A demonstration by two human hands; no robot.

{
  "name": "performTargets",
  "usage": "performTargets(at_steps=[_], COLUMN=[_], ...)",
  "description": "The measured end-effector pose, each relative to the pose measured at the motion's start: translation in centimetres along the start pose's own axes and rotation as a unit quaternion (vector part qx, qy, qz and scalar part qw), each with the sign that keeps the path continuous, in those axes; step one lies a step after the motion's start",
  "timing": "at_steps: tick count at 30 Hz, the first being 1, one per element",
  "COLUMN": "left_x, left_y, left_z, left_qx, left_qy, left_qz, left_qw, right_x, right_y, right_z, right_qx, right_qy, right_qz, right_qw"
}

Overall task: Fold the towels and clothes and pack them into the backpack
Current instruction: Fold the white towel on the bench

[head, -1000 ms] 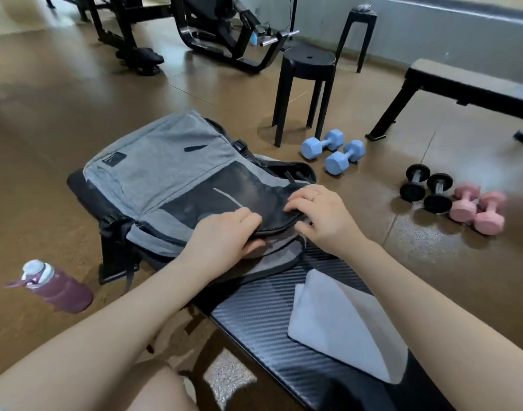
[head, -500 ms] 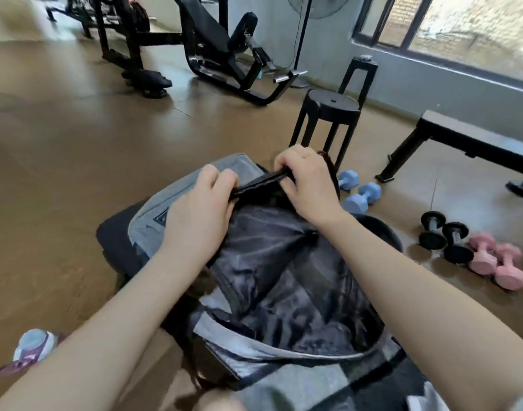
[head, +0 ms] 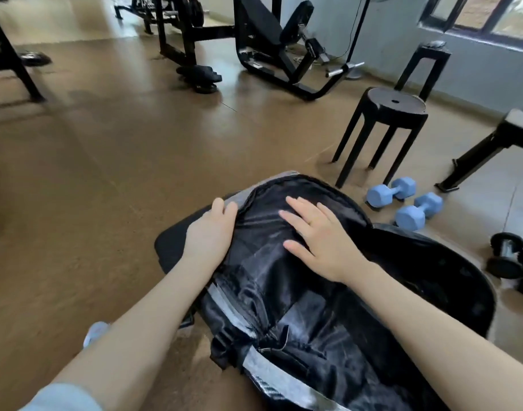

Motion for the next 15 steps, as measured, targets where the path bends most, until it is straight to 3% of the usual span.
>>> performTargets(at_steps=[3, 5, 6, 9, 11, 15], left_x=[-0.4, -2.4, -3.1, -2.5, -0.3, 2.6], left_y=[0.0, -0.9, -1.7, -4.3, -4.4, -4.3], left_z=[0.9, 0.4, -0.3, -2.3, -3.0, -2.9], left_qx=[0.011, 0.036, 0.075, 0.193, 0.205, 0.216], left_qy=[-0.039, -0.101, -0.092, 0.047, 0.121, 0.127], left_qz=[0.017, -0.05, -0.092, -0.108, -0.097, -0.077], left_qw=[0.999, 0.993, 0.989, 0.974, 0.967, 0.965], right_x=[1.8, 3.3, 4.1, 5.6, 5.4, 3.5], right_y=[-1.4, -1.9, -2.1, -2.7, -2.6, -3.2], right_z=[-0.6, 0.6, 1.2, 1.8, 1.6, 0.6], right_qx=[0.025, 0.049, 0.056, 0.078, 0.081, 0.036], right_qy=[0.083, 0.12, 0.139, 0.174, 0.183, 0.099], right_qz=[-0.042, -0.027, -0.023, -0.016, -0.007, -0.149], right_qw=[0.995, 0.991, 0.988, 0.982, 0.98, 0.983])
Point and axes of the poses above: each hand's wrist, its own z-axis towards the middle knuckle, its own x-axis out of the palm, y = z × x, the point moved 3 cm from there along z, towards the middle knuckle, and after that the axes turned 15 degrees about z, right-handed, at the moved point
